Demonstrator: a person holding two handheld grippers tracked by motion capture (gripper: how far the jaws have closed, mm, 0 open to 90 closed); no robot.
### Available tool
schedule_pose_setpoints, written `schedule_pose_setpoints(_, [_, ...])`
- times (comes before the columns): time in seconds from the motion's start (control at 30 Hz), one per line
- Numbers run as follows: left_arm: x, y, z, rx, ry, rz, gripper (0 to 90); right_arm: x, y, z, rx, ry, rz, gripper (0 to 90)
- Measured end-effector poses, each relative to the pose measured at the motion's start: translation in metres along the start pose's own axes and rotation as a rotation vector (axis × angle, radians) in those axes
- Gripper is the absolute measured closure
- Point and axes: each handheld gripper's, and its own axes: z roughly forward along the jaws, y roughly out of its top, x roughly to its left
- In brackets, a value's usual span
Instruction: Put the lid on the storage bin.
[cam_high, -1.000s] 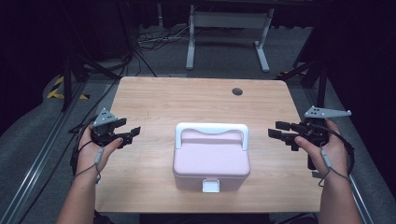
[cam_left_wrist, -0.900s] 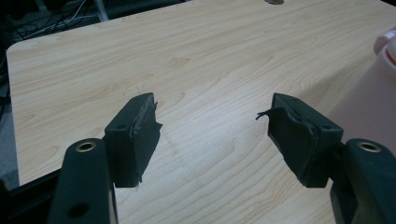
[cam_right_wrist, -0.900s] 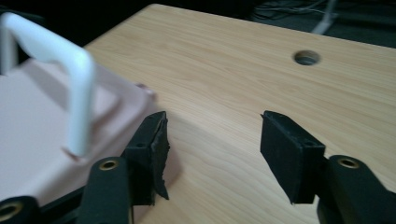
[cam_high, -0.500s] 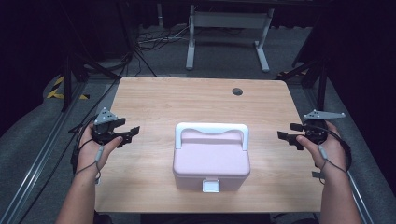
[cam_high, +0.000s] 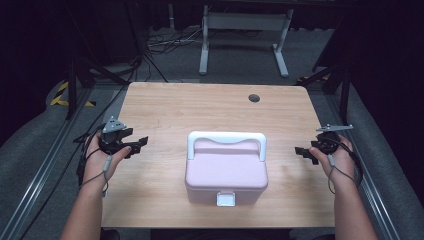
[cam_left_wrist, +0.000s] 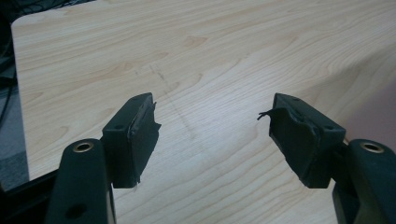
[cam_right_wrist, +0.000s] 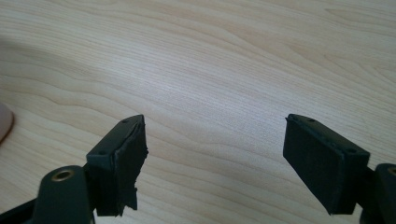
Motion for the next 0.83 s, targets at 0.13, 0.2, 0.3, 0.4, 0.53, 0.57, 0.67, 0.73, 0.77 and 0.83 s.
schedule_pose_setpoints(0.13, [0.002,-0.003,0.004,0.015,0.003,-0.003,32.3,0.002,-0.003,0.012,0.031,-0.010,-0.019,22.1])
schedule_pose_setpoints(0.2, [0.004,-0.004,0.006,0.028,0.000,-0.010,31.9,0.002,-0.005,0.017,0.044,-0.014,-0.011,22.5])
schedule_pose_setpoints(0.3, [0.006,-0.007,0.010,0.061,0.001,-0.001,32.1,0.002,-0.006,0.021,0.057,-0.026,-0.006,22.5])
schedule_pose_setpoints(0.4, [0.005,-0.010,0.014,0.107,-0.006,0.001,32.4,0.001,-0.007,0.022,0.067,-0.030,-0.002,22.6])
schedule_pose_setpoints(0.53, [0.005,-0.012,0.018,0.138,-0.021,-0.001,32.3,0.002,-0.008,0.023,0.074,-0.030,-0.009,22.6])
schedule_pose_setpoints(0.57, [0.005,-0.012,0.019,0.143,-0.023,-0.001,32.2,0.002,-0.008,0.023,0.075,-0.028,-0.011,22.6])
schedule_pose_setpoints(0.67, [0.005,-0.011,0.020,0.145,-0.028,-0.004,32.2,0.002,-0.009,0.023,0.071,-0.027,-0.012,22.6])
schedule_pose_setpoints(0.73, [0.005,-0.010,0.021,0.144,-0.031,-0.007,32.2,0.002,-0.009,0.021,0.060,-0.024,-0.013,22.5])
schedule_pose_setpoints(0.77, [0.004,-0.010,0.022,0.145,-0.034,-0.009,32.2,0.002,-0.009,0.021,0.053,-0.021,-0.014,22.3])
schedule_pose_setpoints(0.83, [0.004,-0.009,0.023,0.142,-0.037,-0.013,32.2,0.002,-0.009,0.020,0.042,-0.011,-0.012,22.3])
